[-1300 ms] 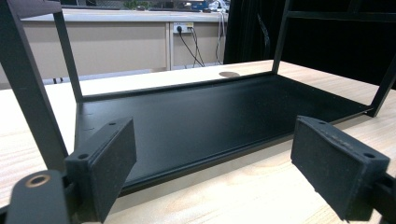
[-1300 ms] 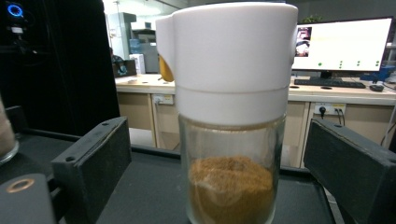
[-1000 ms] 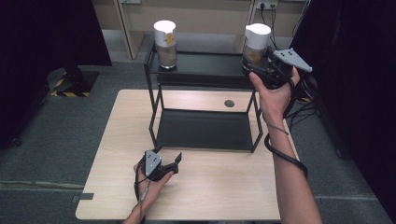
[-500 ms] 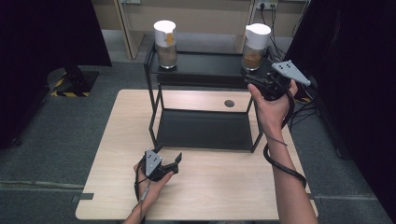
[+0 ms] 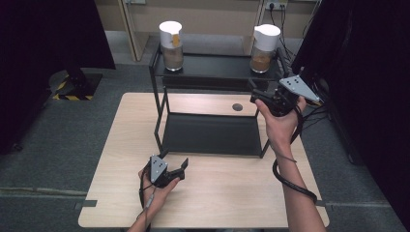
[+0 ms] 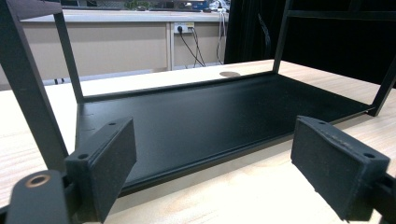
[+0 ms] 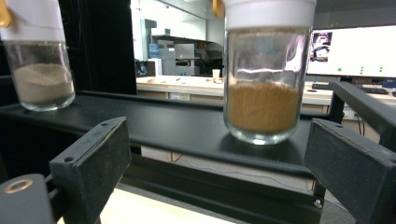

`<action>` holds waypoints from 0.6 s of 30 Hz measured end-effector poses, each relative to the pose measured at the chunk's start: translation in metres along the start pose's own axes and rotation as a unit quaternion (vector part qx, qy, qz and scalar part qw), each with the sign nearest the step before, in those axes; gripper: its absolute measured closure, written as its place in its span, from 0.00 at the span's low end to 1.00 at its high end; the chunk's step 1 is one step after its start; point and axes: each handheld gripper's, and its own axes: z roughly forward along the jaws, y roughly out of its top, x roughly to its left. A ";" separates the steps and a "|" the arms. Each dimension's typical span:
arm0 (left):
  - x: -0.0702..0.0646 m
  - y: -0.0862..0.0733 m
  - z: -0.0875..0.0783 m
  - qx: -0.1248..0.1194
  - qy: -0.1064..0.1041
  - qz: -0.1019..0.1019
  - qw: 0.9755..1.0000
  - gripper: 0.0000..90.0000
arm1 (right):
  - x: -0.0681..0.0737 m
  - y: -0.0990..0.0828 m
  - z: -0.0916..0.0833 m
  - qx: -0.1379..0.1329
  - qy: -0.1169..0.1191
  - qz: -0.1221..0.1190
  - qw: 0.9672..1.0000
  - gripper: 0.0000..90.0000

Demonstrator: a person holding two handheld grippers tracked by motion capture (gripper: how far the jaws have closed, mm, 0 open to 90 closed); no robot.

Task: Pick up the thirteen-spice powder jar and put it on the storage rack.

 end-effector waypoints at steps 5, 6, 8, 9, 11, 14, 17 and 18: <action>0.000 0.000 0.000 0.000 0.000 0.000 1.000 0.15 | 0.002 -0.010 -0.006 0.004 0.004 0.000 1.000 0.08; 0.000 0.000 0.000 -0.001 0.000 0.000 1.000 0.15 | 0.002 -0.012 -0.007 0.005 0.005 0.001 1.000 0.08; 0.000 0.000 0.000 0.000 0.000 0.000 1.000 0.15 | 0.003 -0.017 -0.010 0.006 0.007 -0.002 1.000 0.08; 0.000 0.000 0.000 0.000 0.000 0.000 1.000 0.15 | 0.003 -0.019 -0.011 0.005 0.008 -0.001 1.000 0.08; 0.000 0.000 0.000 -0.001 0.000 0.000 1.000 0.15 | 0.003 -0.024 -0.013 0.007 0.010 0.002 1.000 0.08; 0.000 0.000 0.000 -0.001 0.000 0.001 1.000 0.15 | 0.003 -0.030 -0.016 0.010 0.010 0.004 1.000 0.08; 0.000 0.000 0.000 -0.001 0.000 0.000 1.000 0.15 | 0.004 -0.037 -0.018 0.014 0.012 0.001 1.000 0.08; 0.000 0.000 0.000 -0.001 0.000 0.001 1.000 0.15 | 0.004 -0.039 -0.018 0.015 0.012 0.000 1.000 0.08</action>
